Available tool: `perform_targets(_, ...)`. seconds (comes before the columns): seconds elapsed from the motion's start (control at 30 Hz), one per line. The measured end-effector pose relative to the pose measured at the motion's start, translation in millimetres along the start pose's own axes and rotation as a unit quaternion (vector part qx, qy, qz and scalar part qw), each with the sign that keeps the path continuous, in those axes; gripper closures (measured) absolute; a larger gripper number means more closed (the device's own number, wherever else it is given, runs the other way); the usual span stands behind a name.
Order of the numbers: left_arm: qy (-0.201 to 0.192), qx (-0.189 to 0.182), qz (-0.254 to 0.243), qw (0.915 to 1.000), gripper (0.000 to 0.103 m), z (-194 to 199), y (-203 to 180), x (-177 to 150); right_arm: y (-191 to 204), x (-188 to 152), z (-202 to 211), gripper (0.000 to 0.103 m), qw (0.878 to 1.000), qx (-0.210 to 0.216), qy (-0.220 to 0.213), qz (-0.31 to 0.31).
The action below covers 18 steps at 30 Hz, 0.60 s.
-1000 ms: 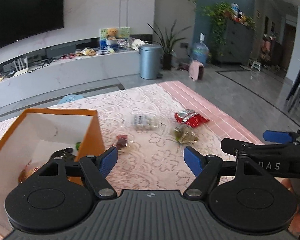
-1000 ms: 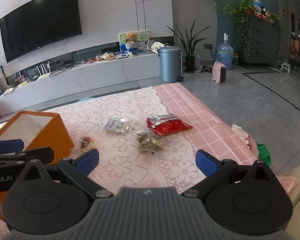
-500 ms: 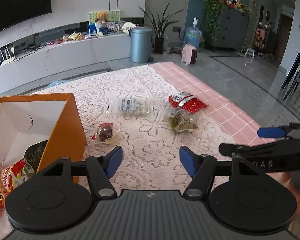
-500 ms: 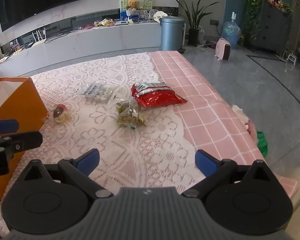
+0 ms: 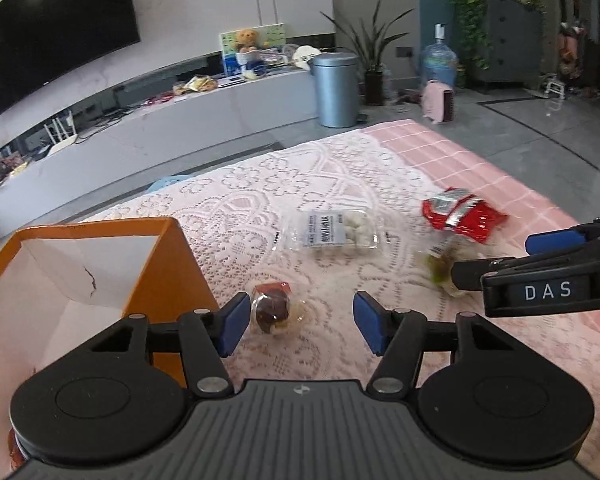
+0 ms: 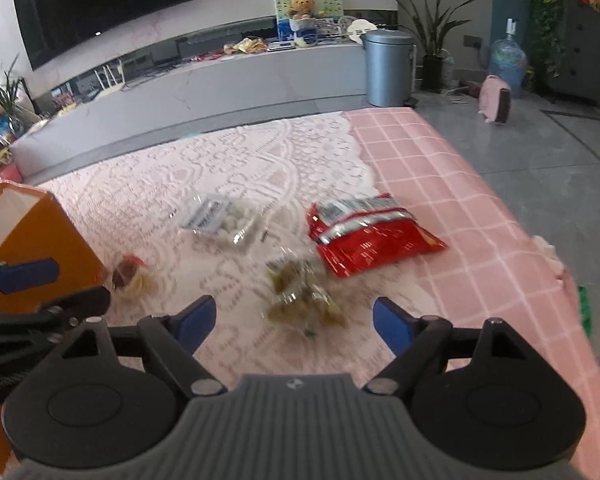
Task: Organize snacks
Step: 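Close the left gripper on the clear brown-ball pack while the right grasps the pickle bag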
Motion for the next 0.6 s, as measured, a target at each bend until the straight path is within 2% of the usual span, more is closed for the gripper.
perform_targets(0.13,-0.006,0.045,-0.018,0.9988,0.033,-22.4,-5.1,4.9,-3.3,7.2,-19.9,0.020,1.000,0.001,-0.013,0.007)
perform_targets(0.2,0.006,0.075,-0.031,0.9967,0.032,-34.4,-3.2,6.2,-5.8,9.6,-29.2,0.020,1.000,0.002,-0.017,0.007)
perform_targets(0.27,0.016,0.089,-0.022,0.9956,0.032,-44.1,3.1,5.8,-7.6,9.6,-36.1,0.020,1.000,0.010,-0.016,0.001)
perform_targets(0.37,0.023,0.081,-0.015,0.9963,0.030,-51.6,3.8,2.9,-4.1,9.1,-42.0,0.021,1.000,0.008,-0.023,0.010)
perform_targets(0.6,0.032,0.087,-0.016,0.9956,0.029,-64.9,1.5,-2.6,0.1,4.9,-51.4,0.034,0.999,-0.022,-0.025,0.030)
Point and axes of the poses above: each gripper's, at about its wrist camera, not at the fingertips, and z roughly against the way its jaws point, y to its left, x to its top, the point moved 7 cm from there along -z, roughly the way its jaws point, and after that the axes turned 12 degrees about y, right-handed, at the moved point
